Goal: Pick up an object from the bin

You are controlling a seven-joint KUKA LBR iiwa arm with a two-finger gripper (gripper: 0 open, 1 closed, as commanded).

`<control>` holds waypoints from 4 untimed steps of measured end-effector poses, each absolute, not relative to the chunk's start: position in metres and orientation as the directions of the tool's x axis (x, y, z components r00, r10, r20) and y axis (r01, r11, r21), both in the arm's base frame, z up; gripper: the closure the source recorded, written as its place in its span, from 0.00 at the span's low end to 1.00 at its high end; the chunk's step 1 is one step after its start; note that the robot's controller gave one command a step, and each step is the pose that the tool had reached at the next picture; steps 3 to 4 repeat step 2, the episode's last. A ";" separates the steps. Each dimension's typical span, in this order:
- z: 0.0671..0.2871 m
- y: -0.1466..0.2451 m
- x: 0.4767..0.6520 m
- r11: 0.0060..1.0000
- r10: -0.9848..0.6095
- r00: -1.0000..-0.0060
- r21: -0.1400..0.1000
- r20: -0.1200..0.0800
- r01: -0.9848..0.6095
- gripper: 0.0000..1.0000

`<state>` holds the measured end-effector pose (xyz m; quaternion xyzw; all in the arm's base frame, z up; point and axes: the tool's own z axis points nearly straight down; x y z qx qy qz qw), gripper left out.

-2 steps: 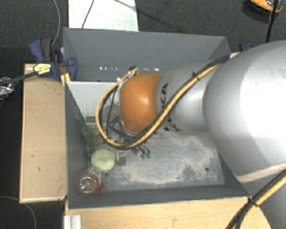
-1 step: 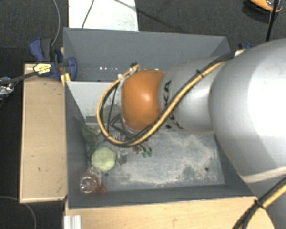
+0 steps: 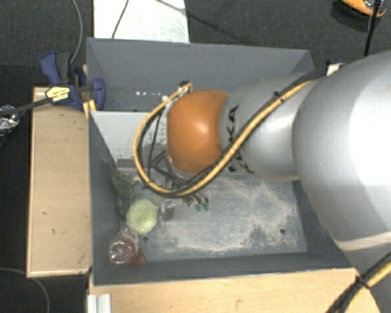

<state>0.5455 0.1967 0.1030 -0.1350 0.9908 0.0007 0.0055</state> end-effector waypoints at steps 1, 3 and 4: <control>0.112 0.197 0.545 0.964 -0.267 -0.964 0.000 -0.009 -0.267 1.00; 0.125 0.197 0.545 0.964 -0.267 -0.964 0.000 -0.010 -0.267 1.00; 0.125 0.197 0.545 0.964 -0.267 -0.964 0.000 -0.010 -0.267 1.00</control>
Offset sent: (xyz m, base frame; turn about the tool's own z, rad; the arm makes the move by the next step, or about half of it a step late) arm 0.0000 0.0001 0.0459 0.0000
